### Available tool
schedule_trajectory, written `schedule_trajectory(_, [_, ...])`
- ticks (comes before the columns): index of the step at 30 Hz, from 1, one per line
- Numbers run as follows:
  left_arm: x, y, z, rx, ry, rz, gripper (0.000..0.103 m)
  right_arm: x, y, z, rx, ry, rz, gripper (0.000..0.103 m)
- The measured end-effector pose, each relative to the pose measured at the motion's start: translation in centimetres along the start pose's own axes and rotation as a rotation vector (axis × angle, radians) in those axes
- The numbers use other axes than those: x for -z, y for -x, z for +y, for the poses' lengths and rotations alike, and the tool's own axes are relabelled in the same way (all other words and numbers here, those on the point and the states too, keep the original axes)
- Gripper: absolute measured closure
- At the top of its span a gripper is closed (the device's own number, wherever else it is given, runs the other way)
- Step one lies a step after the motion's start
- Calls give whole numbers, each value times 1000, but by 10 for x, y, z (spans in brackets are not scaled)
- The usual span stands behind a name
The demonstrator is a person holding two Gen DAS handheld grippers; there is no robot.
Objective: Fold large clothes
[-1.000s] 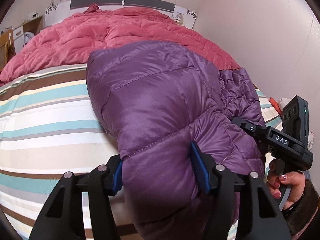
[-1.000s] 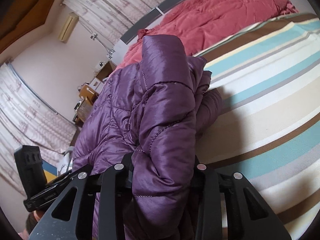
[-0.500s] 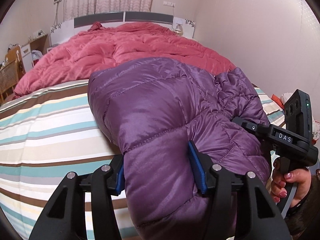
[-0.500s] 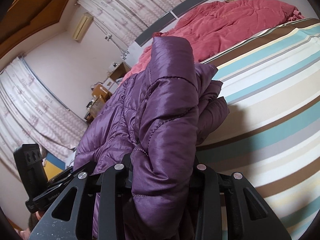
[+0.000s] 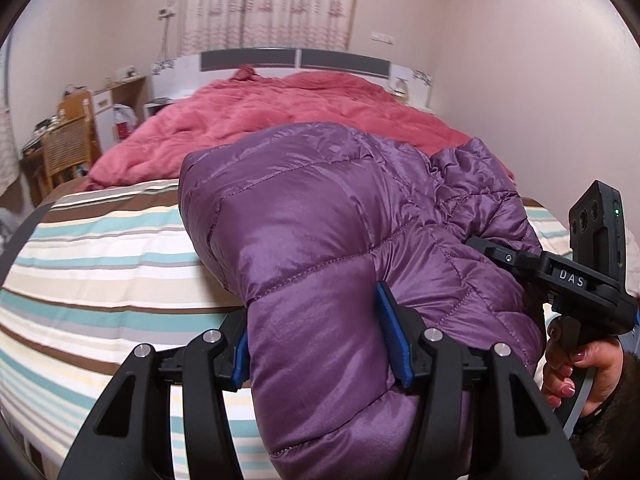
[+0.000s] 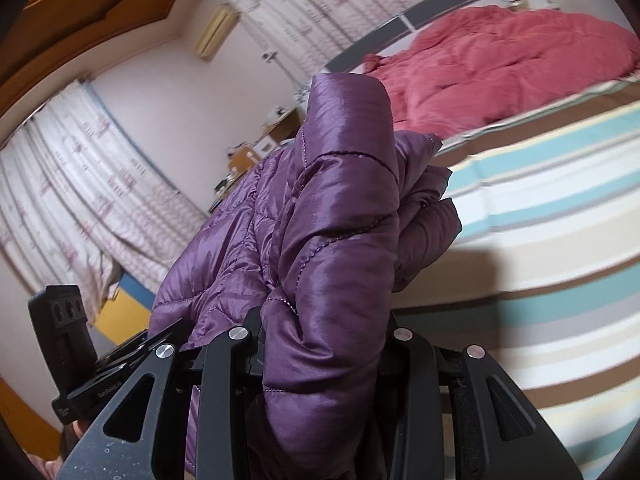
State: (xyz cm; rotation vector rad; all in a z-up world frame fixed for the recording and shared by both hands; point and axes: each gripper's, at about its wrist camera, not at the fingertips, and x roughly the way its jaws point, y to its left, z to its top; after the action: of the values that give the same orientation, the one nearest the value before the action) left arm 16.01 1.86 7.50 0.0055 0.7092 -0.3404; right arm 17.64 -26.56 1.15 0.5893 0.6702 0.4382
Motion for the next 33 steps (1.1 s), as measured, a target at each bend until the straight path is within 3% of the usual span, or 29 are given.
schedule_trajectory(9, [14, 17, 76, -112, 99, -26, 50, 1, -63, 46, -69, 88, 83, 70])
schedule_trajectory(20, [27, -3, 154, -221, 197, -16, 50, 7, -147, 88, -93, 190, 163, 70])
schedule_trajectory(28, [49, -44, 202, -281, 259, 67, 49, 24, -210, 98, -33, 251, 249, 70])
schedule_trajectory(33, [67, -54, 206, -303, 244, 48, 44, 38, -227, 85, 25, 253, 260, 63])
